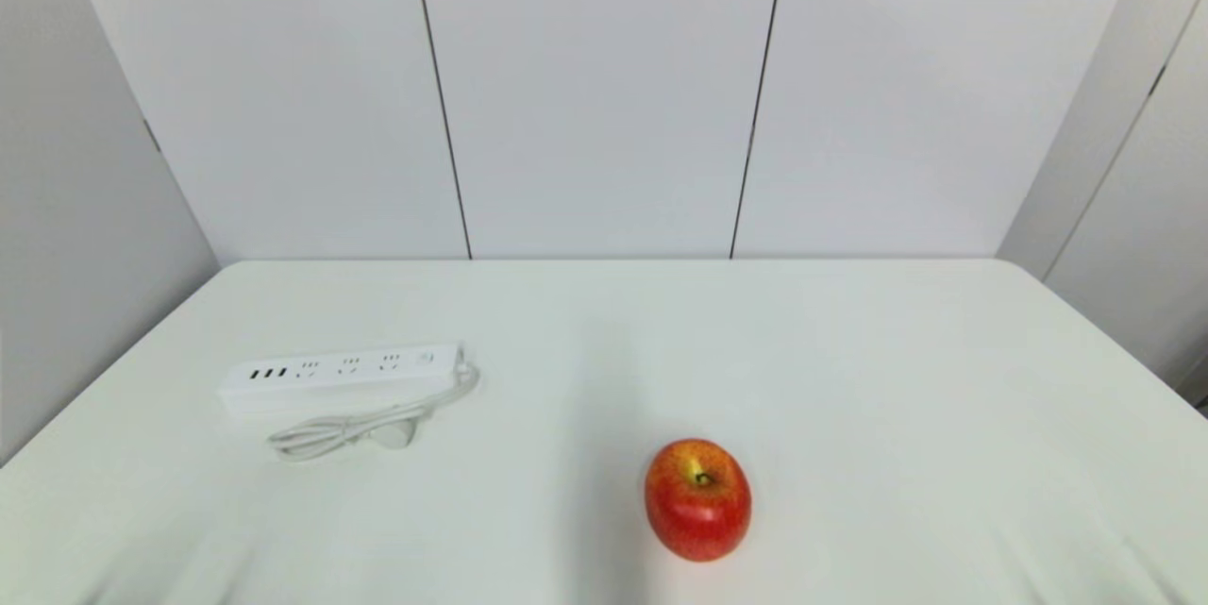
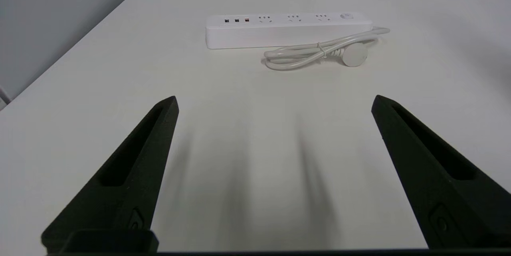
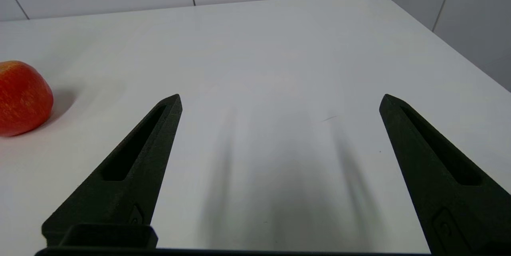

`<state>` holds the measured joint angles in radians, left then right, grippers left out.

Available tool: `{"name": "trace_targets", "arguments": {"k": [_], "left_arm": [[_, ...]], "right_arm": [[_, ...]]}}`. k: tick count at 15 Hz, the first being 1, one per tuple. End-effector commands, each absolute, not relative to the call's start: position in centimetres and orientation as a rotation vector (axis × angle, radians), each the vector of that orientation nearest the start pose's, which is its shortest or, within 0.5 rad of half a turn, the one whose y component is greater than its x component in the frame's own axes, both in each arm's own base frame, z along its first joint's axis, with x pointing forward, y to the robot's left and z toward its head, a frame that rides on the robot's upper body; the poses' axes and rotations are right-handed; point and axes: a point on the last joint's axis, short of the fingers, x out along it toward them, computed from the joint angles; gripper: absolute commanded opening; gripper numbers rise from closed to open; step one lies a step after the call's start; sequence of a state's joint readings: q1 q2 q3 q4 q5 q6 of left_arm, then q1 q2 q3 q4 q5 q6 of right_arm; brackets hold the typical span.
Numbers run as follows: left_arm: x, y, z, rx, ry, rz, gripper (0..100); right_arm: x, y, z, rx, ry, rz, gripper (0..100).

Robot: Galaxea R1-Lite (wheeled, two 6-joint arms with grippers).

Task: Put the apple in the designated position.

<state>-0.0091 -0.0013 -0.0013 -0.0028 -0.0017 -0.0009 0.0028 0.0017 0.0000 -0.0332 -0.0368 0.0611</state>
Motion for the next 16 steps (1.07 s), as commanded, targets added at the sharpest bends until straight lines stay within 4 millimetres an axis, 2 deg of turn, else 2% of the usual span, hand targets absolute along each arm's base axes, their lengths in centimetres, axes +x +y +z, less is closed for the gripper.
{"name": "trace_targets", "arguments": {"k": [1, 5, 6, 8, 10, 12, 14, 16], "left_arm": [[-2.3, 0.0, 7.6, -0.002, -0.003, -0.011, 100], [-2.1, 0.0, 7.7, 0.003, 0.028, -0.006, 100], [-1.6, 0.0, 8.6, 0.013, 0.071, -0.010, 100], [-0.4, -0.1, 12.0, 0.135, 0.119, -0.056, 100], [1.7, -0.5, 15.2, 0.256, 0.149, -0.263, 100], [5.0, -1.7, 18.2, 0.330, 0.173, -0.588, 100], [7.9, -3.5, 20.0, 0.397, 0.177, -0.805, 100], [10.8, -6.4, 21.0, 0.460, 0.198, -0.976, 100]], "right_arm": [[-2.2, -0.1, 7.6, 0.062, -0.019, -0.033, 100], [-2.2, -0.1, 7.6, 0.062, -0.019, -0.033, 100], [-2.2, -0.1, 7.6, 0.062, -0.019, -0.033, 100], [-2.2, -0.1, 7.6, 0.062, -0.021, -0.033, 100], [-2.2, -0.1, 7.6, 0.062, -0.019, -0.033, 100], [-2.2, -0.1, 7.6, 0.062, -0.019, -0.033, 100], [-2.2, -0.1, 7.6, 0.062, -0.019, -0.033, 100], [-2.2, -0.1, 7.6, 0.062, -0.019, -0.033, 100]]}}
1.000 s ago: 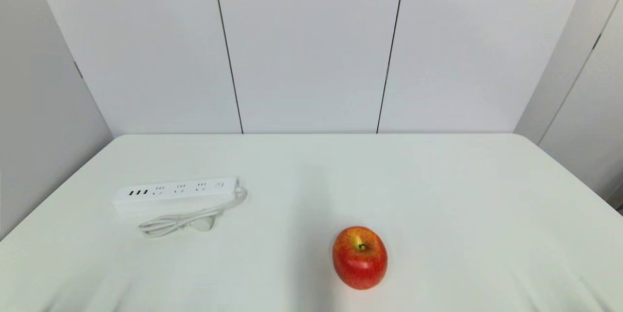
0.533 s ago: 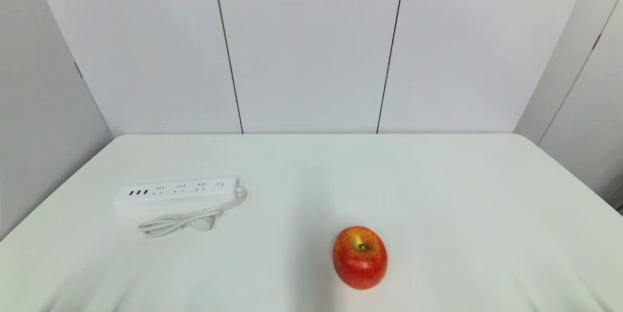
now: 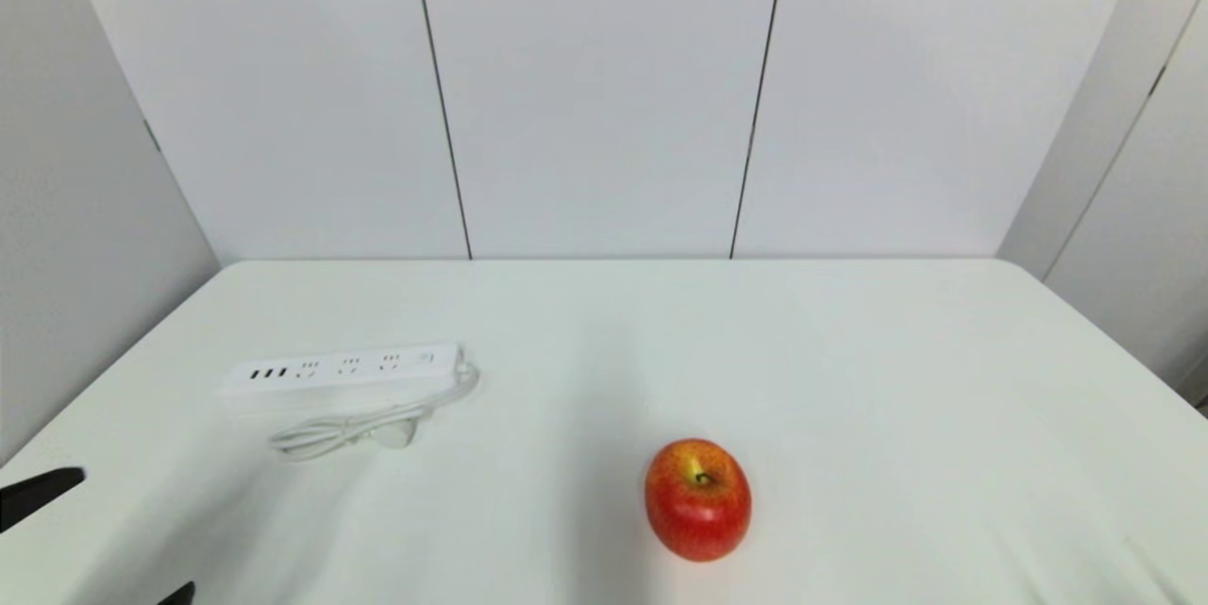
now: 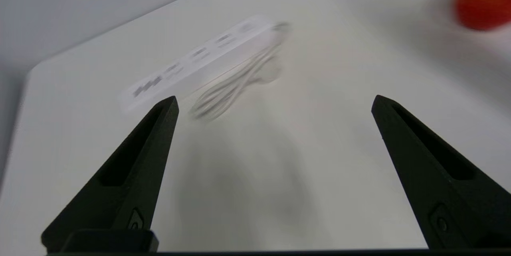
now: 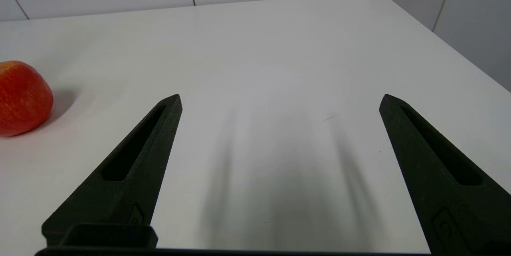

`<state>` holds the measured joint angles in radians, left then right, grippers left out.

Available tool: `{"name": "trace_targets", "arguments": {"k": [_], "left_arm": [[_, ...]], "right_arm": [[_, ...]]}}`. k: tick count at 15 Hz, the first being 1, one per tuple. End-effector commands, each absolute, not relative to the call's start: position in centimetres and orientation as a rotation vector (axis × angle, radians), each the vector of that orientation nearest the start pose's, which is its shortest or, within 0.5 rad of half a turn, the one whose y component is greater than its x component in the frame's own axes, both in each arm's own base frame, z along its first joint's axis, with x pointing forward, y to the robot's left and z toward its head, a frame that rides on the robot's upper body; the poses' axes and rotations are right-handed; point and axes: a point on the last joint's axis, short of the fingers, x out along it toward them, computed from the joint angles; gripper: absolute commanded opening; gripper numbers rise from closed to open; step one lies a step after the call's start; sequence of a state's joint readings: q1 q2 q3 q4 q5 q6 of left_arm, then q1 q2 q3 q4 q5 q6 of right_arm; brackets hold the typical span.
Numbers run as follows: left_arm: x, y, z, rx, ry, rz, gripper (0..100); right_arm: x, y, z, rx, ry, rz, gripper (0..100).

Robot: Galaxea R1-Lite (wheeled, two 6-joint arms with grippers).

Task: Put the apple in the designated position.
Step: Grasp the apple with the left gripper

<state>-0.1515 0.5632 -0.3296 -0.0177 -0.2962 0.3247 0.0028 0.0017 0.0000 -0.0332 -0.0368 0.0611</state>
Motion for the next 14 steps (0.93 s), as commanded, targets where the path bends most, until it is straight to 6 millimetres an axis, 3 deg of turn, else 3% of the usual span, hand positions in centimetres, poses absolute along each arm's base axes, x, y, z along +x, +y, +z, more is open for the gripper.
{"name": "trace_targets", "arguments": {"k": [1, 5, 8, 14], "left_arm": [[11.9, -8.3, 21.0, 0.474, 0.224, -1.058, 100], [16.8, -16.3, 19.5, 0.519, 0.306, -1.261, 100], [18.1, -20.8, 17.7, 0.551, 0.334, -1.317, 100], [19.5, -23.3, 15.6, 0.576, 0.395, -1.329, 100]], "right_arm": [[-2.2, -0.1, 7.6, 0.062, -0.019, -0.033, 100], [-2.2, -0.1, 7.6, 0.062, -0.019, -0.033, 100], [-2.2, -0.1, 7.6, 0.062, -0.021, -0.033, 100], [-2.2, -0.1, 7.6, 0.062, -0.019, -0.033, 100]]}}
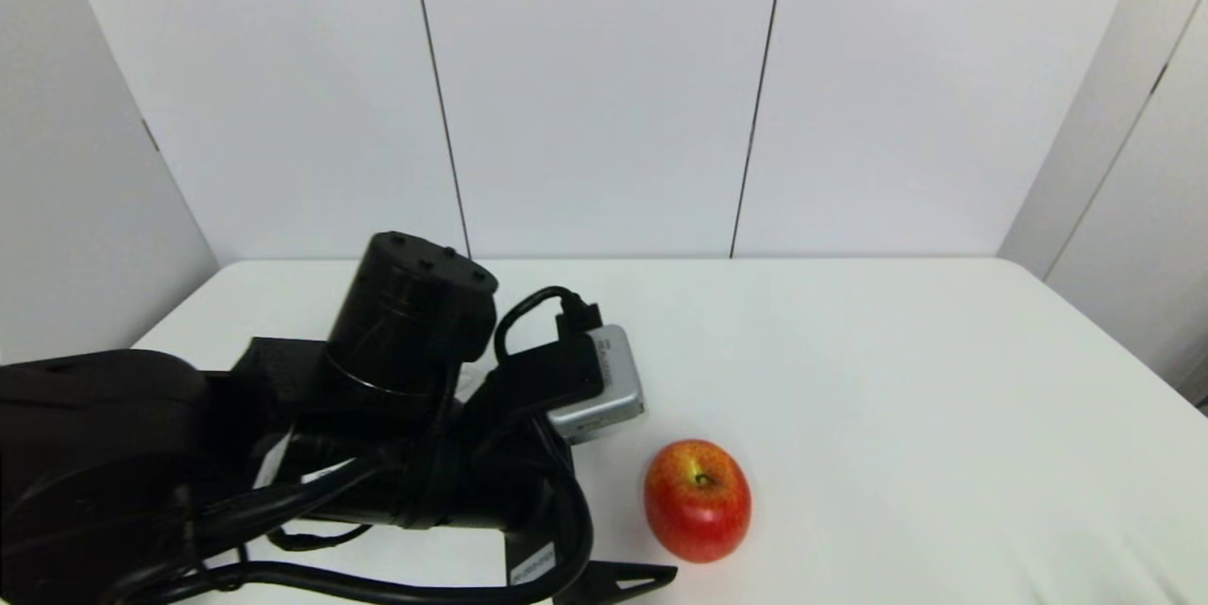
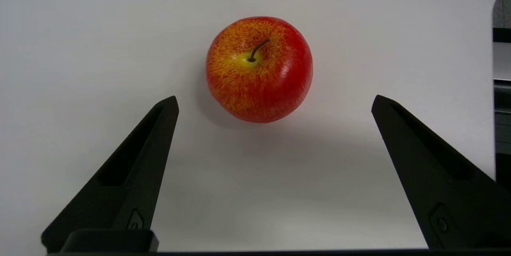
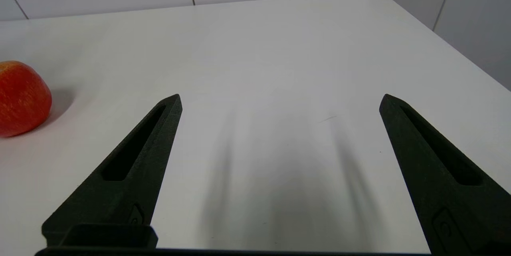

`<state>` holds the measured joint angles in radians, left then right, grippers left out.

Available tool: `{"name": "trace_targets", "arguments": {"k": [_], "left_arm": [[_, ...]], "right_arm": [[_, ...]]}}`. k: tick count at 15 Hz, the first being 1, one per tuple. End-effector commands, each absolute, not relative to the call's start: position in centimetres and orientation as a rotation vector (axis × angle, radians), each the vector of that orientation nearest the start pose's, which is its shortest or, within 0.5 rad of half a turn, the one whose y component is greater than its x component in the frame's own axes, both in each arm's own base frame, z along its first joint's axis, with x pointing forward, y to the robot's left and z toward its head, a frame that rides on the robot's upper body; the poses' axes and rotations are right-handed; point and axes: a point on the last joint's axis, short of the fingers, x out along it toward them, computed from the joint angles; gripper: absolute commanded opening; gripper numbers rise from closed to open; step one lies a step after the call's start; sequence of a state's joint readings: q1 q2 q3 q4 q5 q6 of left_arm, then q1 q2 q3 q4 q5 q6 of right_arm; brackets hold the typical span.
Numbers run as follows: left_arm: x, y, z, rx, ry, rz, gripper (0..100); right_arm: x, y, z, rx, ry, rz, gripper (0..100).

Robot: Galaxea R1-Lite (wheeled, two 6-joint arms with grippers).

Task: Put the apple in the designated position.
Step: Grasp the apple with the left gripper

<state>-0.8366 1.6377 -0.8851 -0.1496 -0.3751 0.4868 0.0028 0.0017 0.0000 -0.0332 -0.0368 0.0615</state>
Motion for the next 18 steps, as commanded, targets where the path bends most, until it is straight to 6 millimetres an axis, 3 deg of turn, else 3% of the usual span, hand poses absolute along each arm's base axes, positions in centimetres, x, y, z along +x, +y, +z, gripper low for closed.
{"name": "trace_targets", "arguments": {"k": [1, 8, 18], "left_arm": [[19.8, -23.6, 15.4, 0.575, 0.401, -1.329, 100], [21.3, -25.7, 14.1, 0.581, 0.422, -1.341, 100], [21.6, -27.6, 12.6, 0.592, 0.454, -1.372, 100]], "right_arm": [[-2.2, -0.1, 7.6, 0.062, -0.019, -0.033, 100], [-2.2, -0.1, 7.6, 0.062, -0.019, -0.033, 100], [-2.2, -0.1, 7.6, 0.062, -0.019, -0.033, 100]]}}
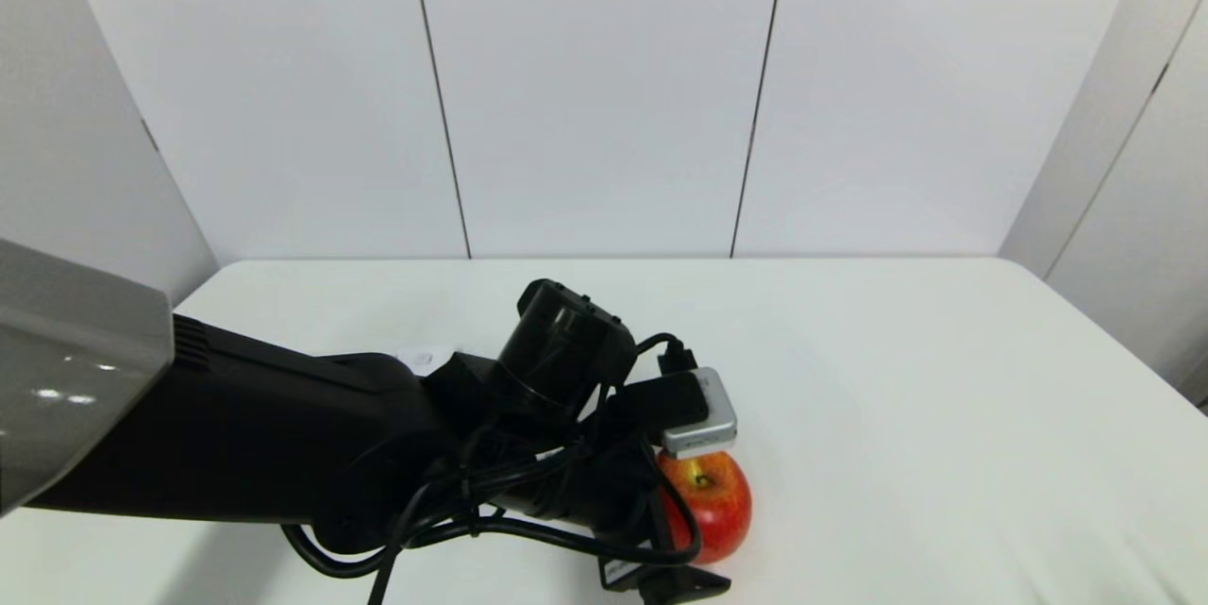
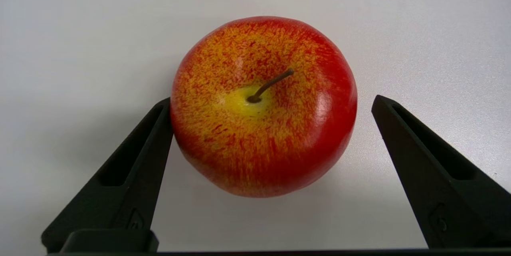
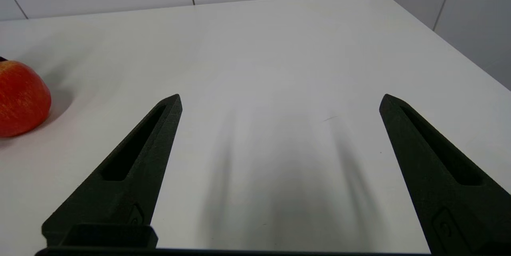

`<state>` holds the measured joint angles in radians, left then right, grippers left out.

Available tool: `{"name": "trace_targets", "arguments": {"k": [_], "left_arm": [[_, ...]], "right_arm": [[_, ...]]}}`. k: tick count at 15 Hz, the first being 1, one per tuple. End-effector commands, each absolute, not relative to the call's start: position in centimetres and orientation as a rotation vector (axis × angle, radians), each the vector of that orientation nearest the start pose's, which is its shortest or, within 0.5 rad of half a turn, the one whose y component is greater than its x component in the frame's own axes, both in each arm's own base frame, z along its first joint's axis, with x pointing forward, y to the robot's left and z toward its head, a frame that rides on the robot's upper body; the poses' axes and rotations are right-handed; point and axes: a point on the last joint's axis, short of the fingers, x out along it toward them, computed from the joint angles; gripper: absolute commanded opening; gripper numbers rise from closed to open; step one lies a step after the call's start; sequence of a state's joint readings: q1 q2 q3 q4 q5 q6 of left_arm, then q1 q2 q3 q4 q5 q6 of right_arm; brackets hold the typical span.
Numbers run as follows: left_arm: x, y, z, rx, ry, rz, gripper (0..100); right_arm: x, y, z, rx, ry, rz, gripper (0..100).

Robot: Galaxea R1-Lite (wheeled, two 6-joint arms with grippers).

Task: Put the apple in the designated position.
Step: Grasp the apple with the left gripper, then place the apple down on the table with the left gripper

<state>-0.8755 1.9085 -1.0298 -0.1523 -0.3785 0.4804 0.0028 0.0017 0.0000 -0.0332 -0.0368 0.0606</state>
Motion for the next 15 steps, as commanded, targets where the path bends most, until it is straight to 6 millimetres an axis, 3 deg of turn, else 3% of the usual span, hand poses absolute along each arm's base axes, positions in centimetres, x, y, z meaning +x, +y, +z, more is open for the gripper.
{"name": "trace_targets", "arguments": {"k": [1, 2, 3, 9, 12, 15], "left_arm": [[21.6, -27.7, 12.5, 0.593, 0.454, -1.369, 100], [21.8, -27.8, 12.7, 0.591, 0.442, -1.368, 100], [21.8, -27.9, 12.7, 0.590, 0.439, -1.368, 0], [21.9, -28.0, 13.3, 0.582, 0.421, -1.365, 0], [22.4, -27.5, 17.4, 0.553, 0.302, -1.284, 0], [23.7, -21.8, 22.7, 0.555, 0.194, -0.961, 0]], "right_arm": [[-2.2, -0.1, 7.6, 0.062, -0.019, -0.033, 100], [-2.2, -0.1, 7.6, 0.062, -0.019, -0.033, 100], [-2.2, -0.1, 7.6, 0.062, -0.019, -0.033, 100], [-2.2, -0.1, 7.6, 0.062, -0.019, -0.033, 100], [-2.2, -0.1, 7.6, 0.062, -0.019, -0.033, 100], [-2.2, -0.1, 7.6, 0.062, -0.019, -0.033, 100]]}}
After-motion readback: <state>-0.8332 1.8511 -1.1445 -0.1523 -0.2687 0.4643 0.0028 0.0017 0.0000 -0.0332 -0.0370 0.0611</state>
